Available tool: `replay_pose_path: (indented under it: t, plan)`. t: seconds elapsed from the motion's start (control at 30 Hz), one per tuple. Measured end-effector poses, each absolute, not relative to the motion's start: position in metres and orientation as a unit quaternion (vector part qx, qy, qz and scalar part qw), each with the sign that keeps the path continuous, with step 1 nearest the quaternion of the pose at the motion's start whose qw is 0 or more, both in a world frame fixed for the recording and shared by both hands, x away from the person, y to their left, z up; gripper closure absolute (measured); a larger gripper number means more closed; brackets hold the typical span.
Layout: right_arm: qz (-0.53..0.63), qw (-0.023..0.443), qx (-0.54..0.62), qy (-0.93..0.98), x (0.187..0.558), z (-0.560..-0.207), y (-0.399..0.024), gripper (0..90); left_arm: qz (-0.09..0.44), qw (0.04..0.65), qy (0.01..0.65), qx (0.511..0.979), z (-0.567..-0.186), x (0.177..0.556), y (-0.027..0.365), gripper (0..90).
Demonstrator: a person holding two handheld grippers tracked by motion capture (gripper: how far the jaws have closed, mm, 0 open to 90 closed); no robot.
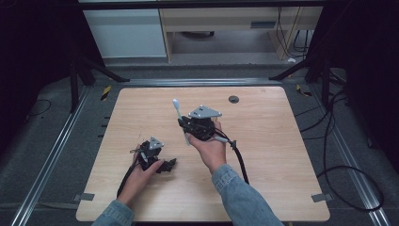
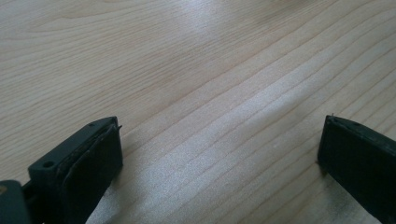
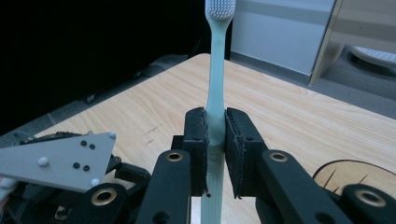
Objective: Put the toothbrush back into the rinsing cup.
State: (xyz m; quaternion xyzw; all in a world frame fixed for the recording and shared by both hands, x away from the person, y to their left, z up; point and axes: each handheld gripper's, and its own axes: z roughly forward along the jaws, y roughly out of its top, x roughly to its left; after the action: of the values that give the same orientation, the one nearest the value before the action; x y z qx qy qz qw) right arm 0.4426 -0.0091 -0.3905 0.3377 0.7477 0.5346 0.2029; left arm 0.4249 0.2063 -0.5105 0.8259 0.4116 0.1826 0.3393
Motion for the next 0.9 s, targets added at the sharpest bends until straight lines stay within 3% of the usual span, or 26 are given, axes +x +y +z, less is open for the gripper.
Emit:
replay_pose_path:
  t: [0.9]
  plan:
    - [0.575, 0.257, 0.340, 0.699, 0.4492, -0.3835, -0.0151, 79.2, 0.182, 0.340, 0.412, 0.826, -0.5105, 0.4249, 0.2062, 0.0]
